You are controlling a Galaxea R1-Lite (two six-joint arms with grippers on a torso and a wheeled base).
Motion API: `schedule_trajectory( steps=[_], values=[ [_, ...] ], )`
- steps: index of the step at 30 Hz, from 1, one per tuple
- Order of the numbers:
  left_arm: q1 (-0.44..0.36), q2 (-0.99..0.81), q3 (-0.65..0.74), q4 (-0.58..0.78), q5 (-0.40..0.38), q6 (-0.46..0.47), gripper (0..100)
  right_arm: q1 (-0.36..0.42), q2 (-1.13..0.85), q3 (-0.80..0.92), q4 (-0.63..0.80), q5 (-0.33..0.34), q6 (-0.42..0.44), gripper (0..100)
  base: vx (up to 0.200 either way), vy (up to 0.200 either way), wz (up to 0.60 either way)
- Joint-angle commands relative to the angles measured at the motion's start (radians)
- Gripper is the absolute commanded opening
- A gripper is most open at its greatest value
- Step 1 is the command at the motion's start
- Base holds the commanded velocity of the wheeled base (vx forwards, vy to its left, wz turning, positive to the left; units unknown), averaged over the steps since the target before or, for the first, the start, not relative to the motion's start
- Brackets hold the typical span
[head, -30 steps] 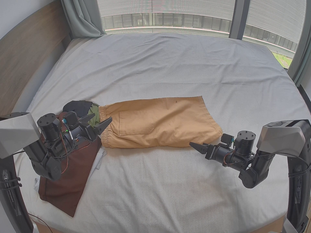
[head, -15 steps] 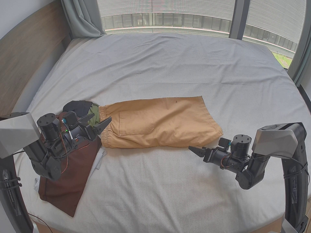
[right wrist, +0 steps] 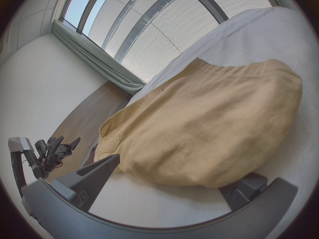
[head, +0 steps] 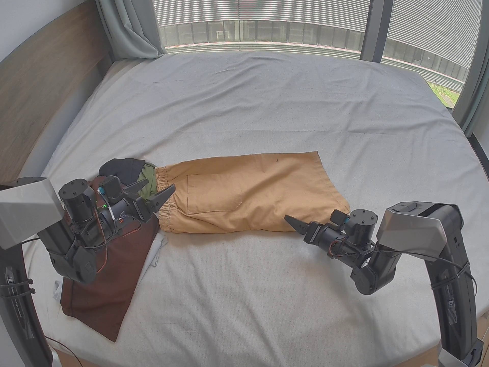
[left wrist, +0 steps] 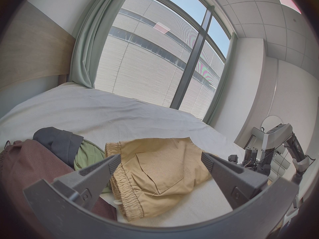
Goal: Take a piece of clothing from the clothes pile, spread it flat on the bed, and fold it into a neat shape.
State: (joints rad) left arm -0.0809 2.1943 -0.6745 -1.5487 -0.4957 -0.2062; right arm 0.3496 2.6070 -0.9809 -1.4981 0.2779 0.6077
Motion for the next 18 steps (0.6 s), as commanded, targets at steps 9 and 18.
schedule_trajectory(
  steps=[9, 18],
  values=[
    [0.001, 0.009, -0.007, -0.001, 0.000, -0.002, 100, 0.035, 0.058, -0.098, -0.011, -0.040, 0.027, 100, 0.000, 0.000, 0.00],
    [0.000, 0.009, -0.007, -0.001, 0.000, -0.002, 100, 0.045, 0.056, -0.096, -0.013, -0.040, 0.032, 100, 0.000, 0.000, 0.00]
  ],
)
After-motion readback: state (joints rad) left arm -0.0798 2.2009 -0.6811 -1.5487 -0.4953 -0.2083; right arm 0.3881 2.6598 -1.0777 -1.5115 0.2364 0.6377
